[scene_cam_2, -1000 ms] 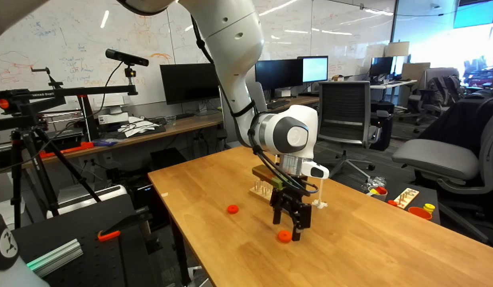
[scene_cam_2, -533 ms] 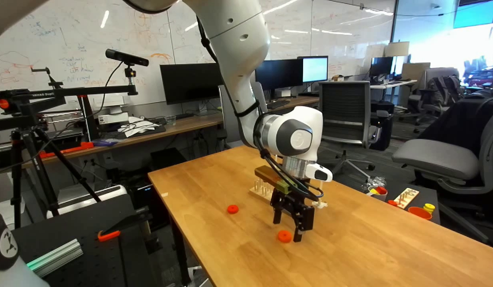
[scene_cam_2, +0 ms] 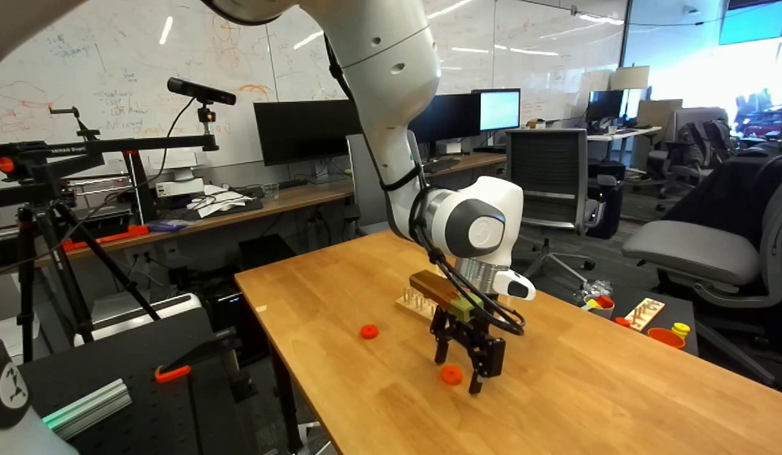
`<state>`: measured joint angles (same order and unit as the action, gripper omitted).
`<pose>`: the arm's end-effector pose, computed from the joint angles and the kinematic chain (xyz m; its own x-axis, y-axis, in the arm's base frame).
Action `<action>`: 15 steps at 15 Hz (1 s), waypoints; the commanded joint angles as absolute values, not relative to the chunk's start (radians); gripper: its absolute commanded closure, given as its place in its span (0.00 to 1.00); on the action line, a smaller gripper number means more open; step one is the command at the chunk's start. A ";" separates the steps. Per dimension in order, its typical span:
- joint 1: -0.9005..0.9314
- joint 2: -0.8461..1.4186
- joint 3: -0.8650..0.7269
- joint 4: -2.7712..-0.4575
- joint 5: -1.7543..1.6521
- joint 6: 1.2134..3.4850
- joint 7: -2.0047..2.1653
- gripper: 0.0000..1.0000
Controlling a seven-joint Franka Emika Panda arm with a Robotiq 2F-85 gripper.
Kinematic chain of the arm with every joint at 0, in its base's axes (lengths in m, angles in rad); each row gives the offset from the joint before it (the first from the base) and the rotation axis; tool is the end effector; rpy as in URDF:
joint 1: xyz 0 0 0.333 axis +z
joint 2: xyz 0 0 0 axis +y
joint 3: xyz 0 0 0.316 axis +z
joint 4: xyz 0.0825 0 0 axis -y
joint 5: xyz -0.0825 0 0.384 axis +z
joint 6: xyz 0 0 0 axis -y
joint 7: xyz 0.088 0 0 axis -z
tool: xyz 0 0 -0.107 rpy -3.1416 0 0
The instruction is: Take the orange ring and put it on the object
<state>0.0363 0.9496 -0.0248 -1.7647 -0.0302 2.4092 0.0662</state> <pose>0.5910 0.0061 0.0062 0.9541 -0.0289 -0.2980 -0.0138 -0.9985 0.0525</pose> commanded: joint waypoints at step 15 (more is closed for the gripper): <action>-0.066 0.875 0.081 -1.761 0.068 2.294 -0.090 0.83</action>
<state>-0.0298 0.9271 0.0330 -1.7342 0.0156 2.3017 -0.0476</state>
